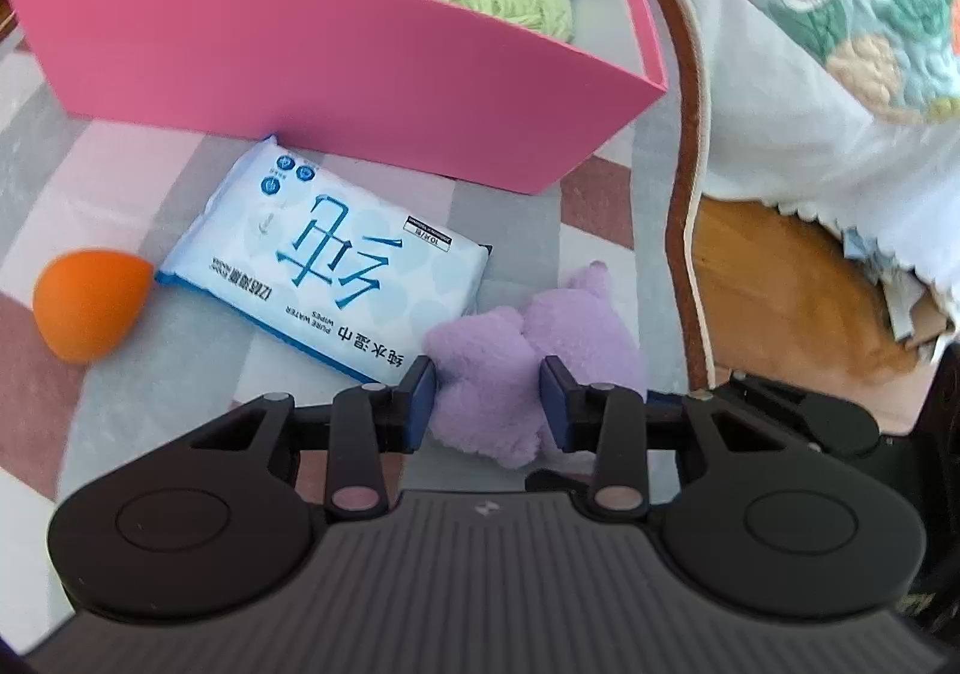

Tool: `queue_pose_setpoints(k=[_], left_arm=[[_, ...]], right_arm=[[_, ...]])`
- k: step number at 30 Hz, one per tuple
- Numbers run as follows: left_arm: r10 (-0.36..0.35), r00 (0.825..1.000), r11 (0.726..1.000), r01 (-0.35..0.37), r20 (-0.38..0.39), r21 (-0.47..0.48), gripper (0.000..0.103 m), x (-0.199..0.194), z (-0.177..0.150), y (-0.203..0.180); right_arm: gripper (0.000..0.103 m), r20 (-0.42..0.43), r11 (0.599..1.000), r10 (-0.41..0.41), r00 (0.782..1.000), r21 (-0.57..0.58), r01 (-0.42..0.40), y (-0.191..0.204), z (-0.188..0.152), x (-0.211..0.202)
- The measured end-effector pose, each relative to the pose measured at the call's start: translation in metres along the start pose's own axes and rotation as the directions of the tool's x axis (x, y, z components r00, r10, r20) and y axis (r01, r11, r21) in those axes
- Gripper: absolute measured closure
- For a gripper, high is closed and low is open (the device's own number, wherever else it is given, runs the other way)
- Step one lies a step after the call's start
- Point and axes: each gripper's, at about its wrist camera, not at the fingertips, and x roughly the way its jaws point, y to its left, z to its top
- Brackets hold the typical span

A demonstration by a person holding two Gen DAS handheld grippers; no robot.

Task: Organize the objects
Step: 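Lower the left tool onto the purple plush toy and close it, then lift the purple plush toy with the left tool into the pink box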

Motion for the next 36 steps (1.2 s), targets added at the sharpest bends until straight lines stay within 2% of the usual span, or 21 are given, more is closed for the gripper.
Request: queue_pose_setpoints(k=[4, 10, 16, 23, 28, 36], left_arm=[[-0.013, 1.000, 1.000, 0.013, 0.018, -0.011, 0.066, 0.000, -0.002, -0.001], [0.015, 1.000, 0.998, -0.015, -0.007, 0.066, 0.066, -0.012, -0.010, -0.013], [0.026, 0.998, 0.996, -0.020, -0.064, 0.091, 0.066, -0.031, -0.018, -0.014], [0.034, 0.997, 0.990, -0.024, -0.071, 0.139, 0.066, -0.072, -0.022, -0.015], [0.043, 0.997, 0.984, -0.031, -0.064, 0.177, 0.066, -0.105, -0.020, -0.018], [0.039, 0.998, 0.985, -0.030, -0.054, 0.169, 0.066, -0.151, -0.014, -0.022]], right_arm=[[0.043, -0.007, 0.999, -0.010, 1.000, 0.044, 0.010, -0.003, 0.002, -0.001], [0.045, -0.040, 0.998, -0.021, 0.999, 0.059, 0.024, 0.005, 0.001, -0.005], [0.034, -0.095, 0.999, -0.020, 0.995, 0.037, 0.024, 0.031, 0.000, -0.014], [0.025, -0.104, 0.999, 0.036, 0.994, 0.035, -0.033, 0.058, 0.009, -0.034], [0.025, -0.098, 0.999, 0.042, 0.994, 0.017, -0.041, 0.080, 0.021, -0.052], [0.024, -0.098, 0.999, 0.041, 0.994, -0.015, -0.043, 0.109, 0.047, -0.082]])
